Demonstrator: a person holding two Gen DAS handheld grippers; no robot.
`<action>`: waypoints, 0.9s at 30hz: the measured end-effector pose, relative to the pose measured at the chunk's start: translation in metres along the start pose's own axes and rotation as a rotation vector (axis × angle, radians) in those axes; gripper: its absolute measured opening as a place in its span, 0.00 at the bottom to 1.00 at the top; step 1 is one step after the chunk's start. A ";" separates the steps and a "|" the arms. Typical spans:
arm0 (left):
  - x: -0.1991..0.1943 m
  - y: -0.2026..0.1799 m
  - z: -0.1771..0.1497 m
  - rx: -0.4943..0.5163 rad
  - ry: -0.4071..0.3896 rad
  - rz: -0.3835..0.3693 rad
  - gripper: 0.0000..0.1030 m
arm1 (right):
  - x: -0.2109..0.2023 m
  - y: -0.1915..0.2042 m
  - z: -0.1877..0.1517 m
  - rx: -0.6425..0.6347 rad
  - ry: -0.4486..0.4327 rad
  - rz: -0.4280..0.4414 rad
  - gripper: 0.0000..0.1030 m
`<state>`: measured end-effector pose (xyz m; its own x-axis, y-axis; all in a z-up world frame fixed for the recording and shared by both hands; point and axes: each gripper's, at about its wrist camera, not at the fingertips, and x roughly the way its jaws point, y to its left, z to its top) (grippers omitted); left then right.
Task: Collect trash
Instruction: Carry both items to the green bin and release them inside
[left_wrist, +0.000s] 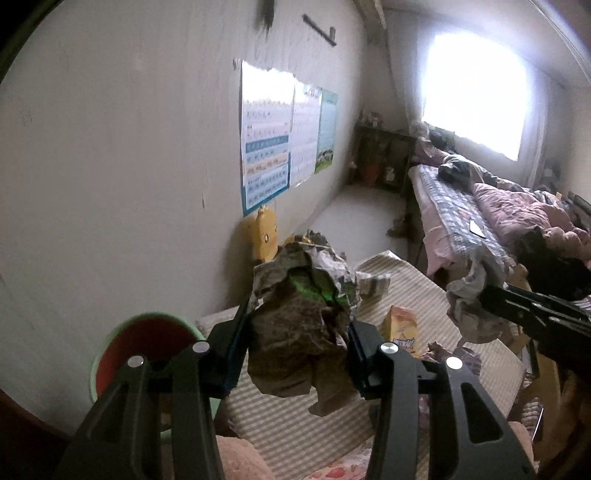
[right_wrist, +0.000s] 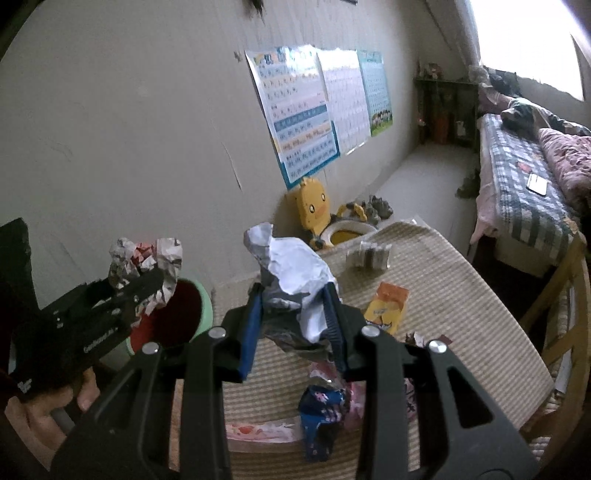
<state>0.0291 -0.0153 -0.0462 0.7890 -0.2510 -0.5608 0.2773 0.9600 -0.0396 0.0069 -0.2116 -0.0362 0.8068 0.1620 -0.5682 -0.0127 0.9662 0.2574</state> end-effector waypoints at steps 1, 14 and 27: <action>-0.004 -0.001 0.001 0.005 -0.009 0.004 0.42 | -0.003 0.001 0.000 -0.002 -0.006 0.000 0.32; -0.034 0.020 0.000 -0.029 -0.057 0.026 0.42 | -0.008 0.027 0.000 -0.042 0.005 0.021 0.32; -0.028 0.075 -0.016 -0.113 -0.042 0.113 0.43 | 0.028 0.087 0.001 -0.147 0.074 0.058 0.32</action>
<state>0.0190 0.0661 -0.0467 0.8344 -0.1436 -0.5322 0.1240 0.9896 -0.0726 0.0293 -0.1231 -0.0290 0.7566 0.2270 -0.6133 -0.1481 0.9729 0.1774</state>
